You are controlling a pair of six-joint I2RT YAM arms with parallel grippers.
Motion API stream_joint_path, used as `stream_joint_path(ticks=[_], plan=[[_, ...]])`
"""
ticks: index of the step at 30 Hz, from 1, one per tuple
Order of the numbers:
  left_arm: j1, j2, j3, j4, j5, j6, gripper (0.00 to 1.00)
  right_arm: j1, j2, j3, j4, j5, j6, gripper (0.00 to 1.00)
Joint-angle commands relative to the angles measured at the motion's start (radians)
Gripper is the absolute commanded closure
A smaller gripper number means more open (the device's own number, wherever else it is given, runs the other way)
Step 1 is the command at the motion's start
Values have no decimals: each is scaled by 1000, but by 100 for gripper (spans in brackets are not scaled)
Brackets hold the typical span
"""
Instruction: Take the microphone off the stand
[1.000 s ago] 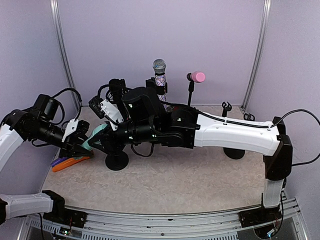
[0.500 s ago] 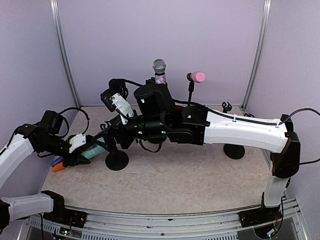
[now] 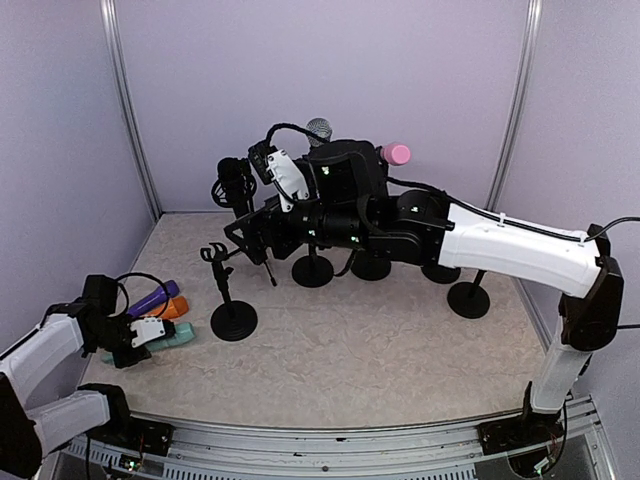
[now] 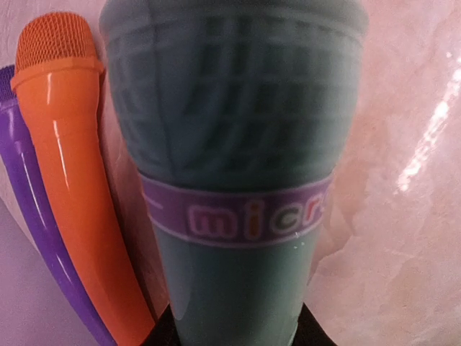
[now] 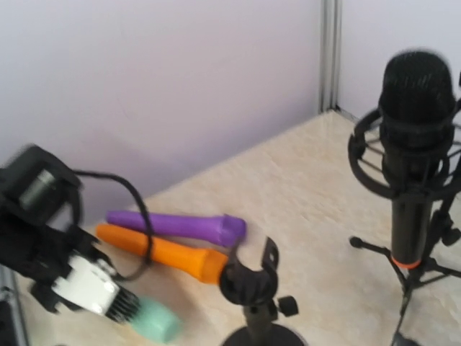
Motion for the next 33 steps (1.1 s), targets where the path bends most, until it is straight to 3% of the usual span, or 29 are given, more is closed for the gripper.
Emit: stream_joint_path(ticks=[1, 6, 10, 14, 18, 27, 33], plan=[[66, -11, -31, 126, -52, 81, 100, 5, 102, 80, -59, 53, -41, 4], [115, 2, -75, 181, -74, 113, 94, 5, 211, 148, -47, 55, -93, 4], [128, 31, -75, 215, -97, 96, 59, 6, 306, 227, -37, 52, -145, 6], [128, 41, -21, 164, -57, 45, 43, 5, 409, 353, -67, 83, -188, 11], [128, 26, 77, 19, 72, 11, 24, 3, 521, 492, -117, 125, -222, 15], [127, 33, 356, -272, 386, -49, 21, -14, 615, 552, -80, 148, -268, 23], [122, 88, 481, -316, 506, -135, 21, -15, 644, 547, -7, 103, -299, 38]])
